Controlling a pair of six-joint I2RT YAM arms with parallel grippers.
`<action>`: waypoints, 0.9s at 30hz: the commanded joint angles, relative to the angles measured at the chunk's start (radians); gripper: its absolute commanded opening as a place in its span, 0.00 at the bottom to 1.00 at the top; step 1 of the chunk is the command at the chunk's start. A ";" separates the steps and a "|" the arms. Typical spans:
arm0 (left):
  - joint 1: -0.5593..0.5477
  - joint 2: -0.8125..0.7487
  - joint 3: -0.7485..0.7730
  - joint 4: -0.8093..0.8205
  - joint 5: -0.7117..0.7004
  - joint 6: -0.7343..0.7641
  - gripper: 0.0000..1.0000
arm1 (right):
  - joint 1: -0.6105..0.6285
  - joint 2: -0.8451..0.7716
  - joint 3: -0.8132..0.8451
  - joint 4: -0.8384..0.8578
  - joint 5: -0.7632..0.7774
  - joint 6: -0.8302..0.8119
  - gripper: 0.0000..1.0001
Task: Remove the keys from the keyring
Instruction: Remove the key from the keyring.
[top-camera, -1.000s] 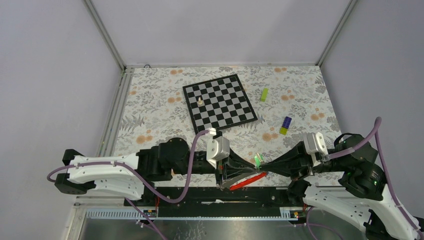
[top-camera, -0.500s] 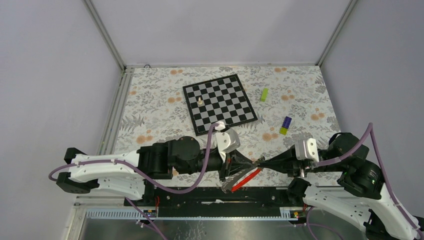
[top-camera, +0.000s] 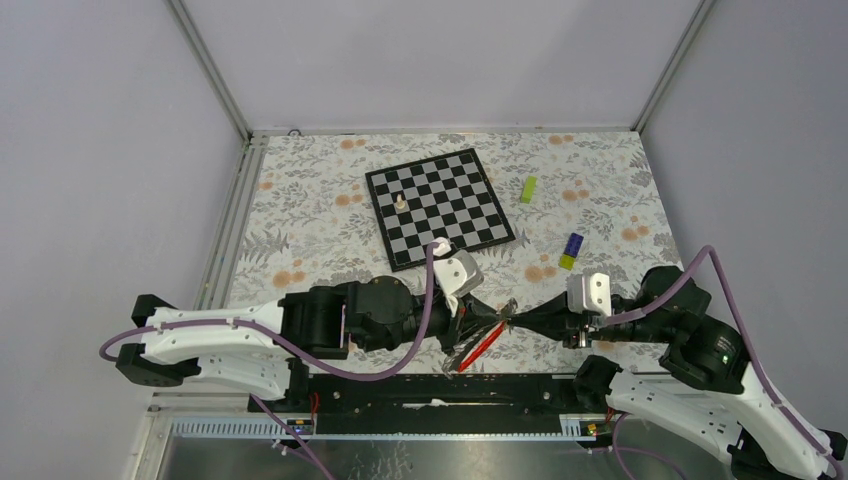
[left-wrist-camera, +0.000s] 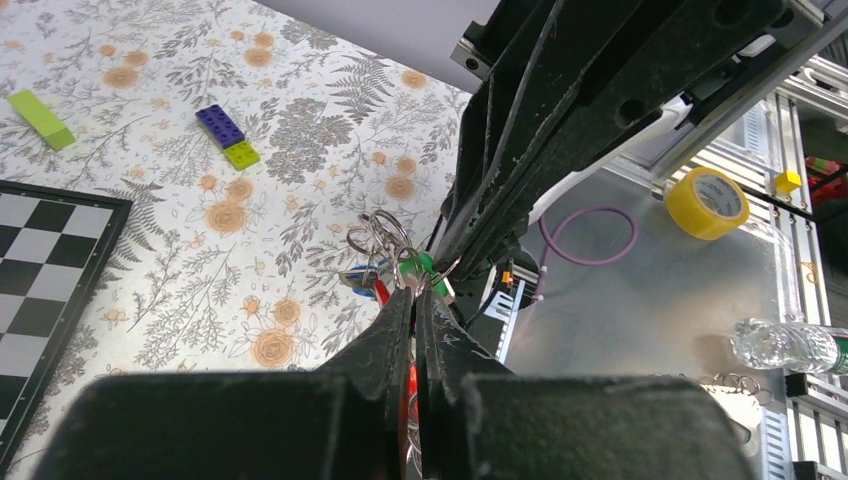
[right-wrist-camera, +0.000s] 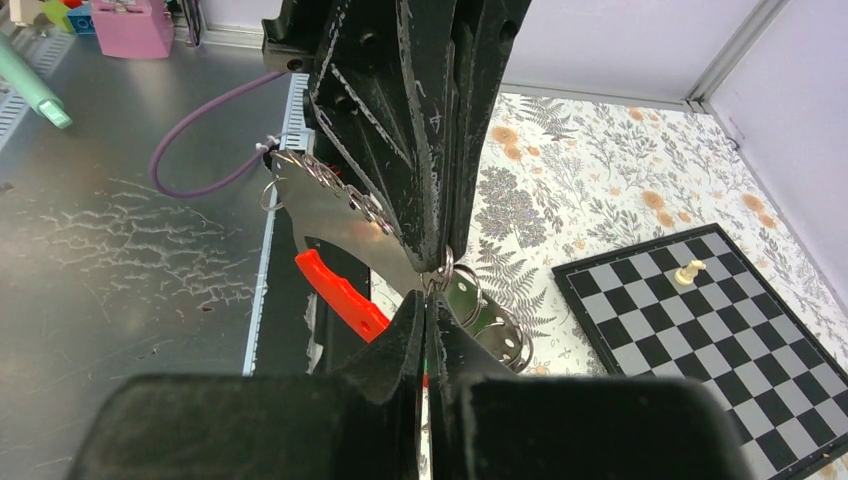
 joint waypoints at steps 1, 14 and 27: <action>0.004 -0.005 0.054 0.021 -0.090 -0.003 0.00 | 0.004 -0.018 -0.030 0.061 -0.011 0.031 0.00; 0.005 -0.001 0.046 0.027 -0.112 0.011 0.00 | 0.004 -0.038 -0.084 0.172 -0.034 0.116 0.00; 0.004 0.030 0.051 -0.014 -0.143 0.026 0.00 | 0.005 -0.051 -0.060 0.185 -0.051 0.174 0.00</action>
